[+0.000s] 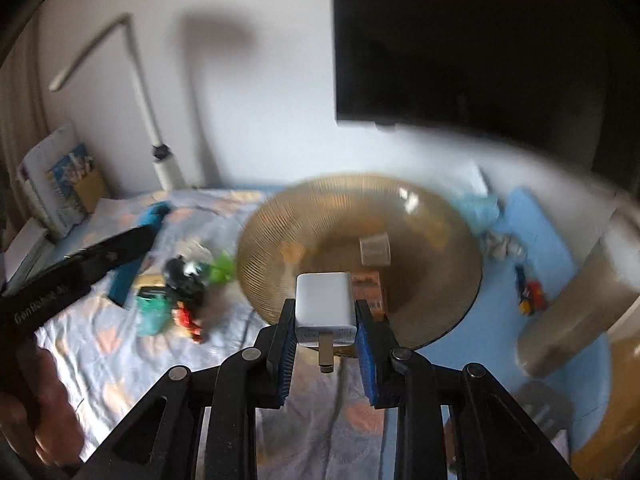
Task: Organize rigid objects
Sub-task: 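Lift charger and lighter over the golden bowl and open both tools to release, then move both open tools back toward the pile of toys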
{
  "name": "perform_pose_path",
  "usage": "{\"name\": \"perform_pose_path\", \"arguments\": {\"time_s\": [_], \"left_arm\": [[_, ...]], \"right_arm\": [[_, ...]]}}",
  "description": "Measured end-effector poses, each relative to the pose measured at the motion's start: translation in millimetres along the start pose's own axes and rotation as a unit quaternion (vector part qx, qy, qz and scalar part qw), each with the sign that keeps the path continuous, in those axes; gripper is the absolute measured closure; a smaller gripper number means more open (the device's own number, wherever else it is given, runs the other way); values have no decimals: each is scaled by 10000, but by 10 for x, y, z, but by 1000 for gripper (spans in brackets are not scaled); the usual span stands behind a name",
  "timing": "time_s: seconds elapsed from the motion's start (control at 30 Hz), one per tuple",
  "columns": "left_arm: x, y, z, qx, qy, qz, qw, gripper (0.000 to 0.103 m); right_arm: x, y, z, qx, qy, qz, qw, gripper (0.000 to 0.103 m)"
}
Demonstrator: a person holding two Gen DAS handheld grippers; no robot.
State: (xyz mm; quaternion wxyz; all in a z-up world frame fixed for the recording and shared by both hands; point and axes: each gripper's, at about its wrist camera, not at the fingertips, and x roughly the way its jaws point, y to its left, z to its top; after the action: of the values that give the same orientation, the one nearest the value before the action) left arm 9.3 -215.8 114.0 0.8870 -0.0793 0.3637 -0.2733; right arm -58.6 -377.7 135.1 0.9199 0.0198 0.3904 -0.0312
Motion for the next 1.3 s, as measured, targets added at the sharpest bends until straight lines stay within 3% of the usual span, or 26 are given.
{"name": "perform_pose_path", "arguments": {"time_s": [0.23,0.27,0.3,0.43,0.57,0.73,0.87,1.07,1.3], "left_arm": [[495,-105,-77,-55,360,-174,9992,81],[507,-116,-74,-29,380,-97,9992,74],[496,-116,-70,5,398,-20,9992,59],[245,5,-36,2,250,-42,9997,57],[-307,232,-45,4,-296,193,9994,40],[-959,634,-205,-152,-736,550,9957,39],[-1289,916,-520,-54,-947,1220,9880,39],[-1054,1256,-1026,-217,-586,2062,9765,39],[-926,1419,-1190,-394,-387,2168,9747,39]], "right_arm": [[380,-162,-18,112,446,3,9989,77],[418,-193,-6,159,495,36,9986,76],[446,-221,0,226,543,105,9982,75],[354,-308,34,460,376,30,9982,49],[38,-158,54,165,-15,-107,9998,49],[-280,238,35,-170,-341,258,9989,45],[-389,645,-159,-516,-527,539,9958,43],[37,1134,-695,-891,-185,854,9922,42],[462,1318,-1041,-1216,92,857,9888,42]]}}
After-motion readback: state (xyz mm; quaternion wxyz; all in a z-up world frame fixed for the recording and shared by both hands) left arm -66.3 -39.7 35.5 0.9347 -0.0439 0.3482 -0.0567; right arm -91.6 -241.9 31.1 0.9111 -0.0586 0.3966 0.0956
